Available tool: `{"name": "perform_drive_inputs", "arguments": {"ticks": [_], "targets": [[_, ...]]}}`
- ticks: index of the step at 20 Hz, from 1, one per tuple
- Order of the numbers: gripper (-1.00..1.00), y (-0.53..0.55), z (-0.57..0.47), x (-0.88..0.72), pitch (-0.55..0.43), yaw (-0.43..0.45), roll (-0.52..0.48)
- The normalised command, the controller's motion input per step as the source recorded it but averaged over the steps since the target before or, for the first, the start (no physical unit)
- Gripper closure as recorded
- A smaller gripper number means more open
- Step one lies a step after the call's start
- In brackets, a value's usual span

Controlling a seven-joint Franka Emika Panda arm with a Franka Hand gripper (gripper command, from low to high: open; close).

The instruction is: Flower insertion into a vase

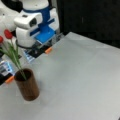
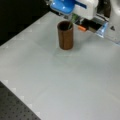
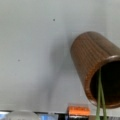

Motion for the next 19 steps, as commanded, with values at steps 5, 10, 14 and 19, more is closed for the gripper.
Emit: {"name": "perform_drive_inputs", "arguments": {"ticks": [5,10,14,19], "targets": [[-1.00,0.09,0.14,0.47,0.046,-0.045,0.099],[-1.00,-0.01,0.23,0.51,0.124,0.012,0.198],[-1.00,-0.02,0.24,0.50,0.135,-0.079,0.215],[-1.00,-0.01,0.14,0.42,0.079,-0.177,0.128]]}}
